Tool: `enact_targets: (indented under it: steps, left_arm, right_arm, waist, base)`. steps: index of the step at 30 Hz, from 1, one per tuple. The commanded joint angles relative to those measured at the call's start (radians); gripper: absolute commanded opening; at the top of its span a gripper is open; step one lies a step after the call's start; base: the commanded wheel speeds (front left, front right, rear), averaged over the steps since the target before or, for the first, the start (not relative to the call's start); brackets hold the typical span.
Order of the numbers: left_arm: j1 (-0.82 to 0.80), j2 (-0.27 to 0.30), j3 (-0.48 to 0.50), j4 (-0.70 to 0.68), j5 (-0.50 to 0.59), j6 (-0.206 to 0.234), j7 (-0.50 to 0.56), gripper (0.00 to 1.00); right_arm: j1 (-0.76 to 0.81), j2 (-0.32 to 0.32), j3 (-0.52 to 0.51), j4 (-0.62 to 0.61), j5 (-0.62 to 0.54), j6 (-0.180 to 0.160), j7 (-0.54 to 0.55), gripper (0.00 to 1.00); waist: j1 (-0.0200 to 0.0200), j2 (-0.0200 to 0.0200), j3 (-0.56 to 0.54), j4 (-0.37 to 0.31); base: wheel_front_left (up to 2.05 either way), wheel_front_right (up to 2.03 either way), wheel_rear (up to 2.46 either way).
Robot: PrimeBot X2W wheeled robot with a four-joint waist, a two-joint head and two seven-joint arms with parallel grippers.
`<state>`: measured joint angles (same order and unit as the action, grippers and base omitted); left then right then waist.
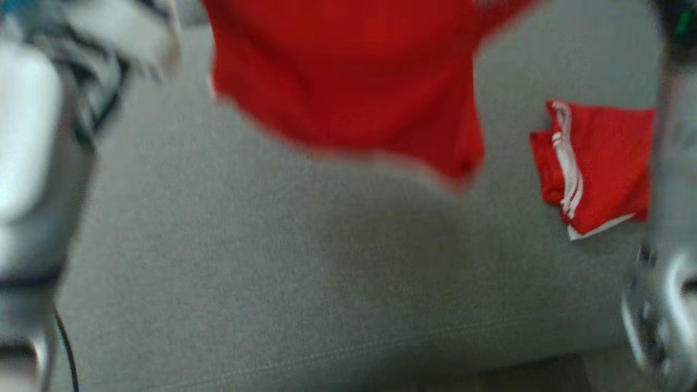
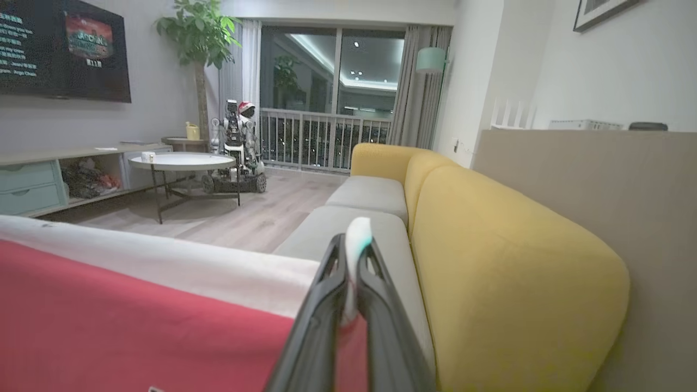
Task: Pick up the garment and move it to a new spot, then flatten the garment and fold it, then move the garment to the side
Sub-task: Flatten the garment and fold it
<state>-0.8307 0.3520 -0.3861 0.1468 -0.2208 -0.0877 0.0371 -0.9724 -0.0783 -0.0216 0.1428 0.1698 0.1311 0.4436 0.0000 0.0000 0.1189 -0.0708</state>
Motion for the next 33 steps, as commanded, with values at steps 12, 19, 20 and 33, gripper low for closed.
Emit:
enact_targets:
  steps: [12,19,20,33]
  left_arm:
    - [-0.576,-0.055,-0.004,0.525,0.121,0.024,-0.291,0.0]
    - [-0.45,-0.079,-0.054,0.51,0.125,-0.005,-0.298,0.0]
    - [-0.412,-0.08,-0.058,0.517,0.116,-0.01,-0.298,0.0]
    - [-0.025,-0.066,-0.136,0.593,0.062,-0.038,-0.299,0.0]
  right_arm:
    - [-0.529,0.028,-0.049,0.612,0.017,0.0,-0.561,0.0]
    - [-0.407,0.028,0.023,0.79,0.096,0.0,-0.611,0.0]
    - [-0.377,0.028,0.041,0.814,0.091,0.0,-0.61,0.0]
    - [-0.098,0.0,0.239,0.972,0.084,0.0,-0.501,0.0]
  waist:
    - [0.0,0.0,0.337,0.031]
    - [0.0,0.0,0.334,0.059]
    - [0.0,0.0,0.329,0.061]
    - [0.0,0.0,0.159,0.072]
  base:
    - [0.0,0.0,0.0]
    - [0.0,0.0,0.0]
    - [0.0,0.0,0.0]
    - [0.0,0.0,0.0]
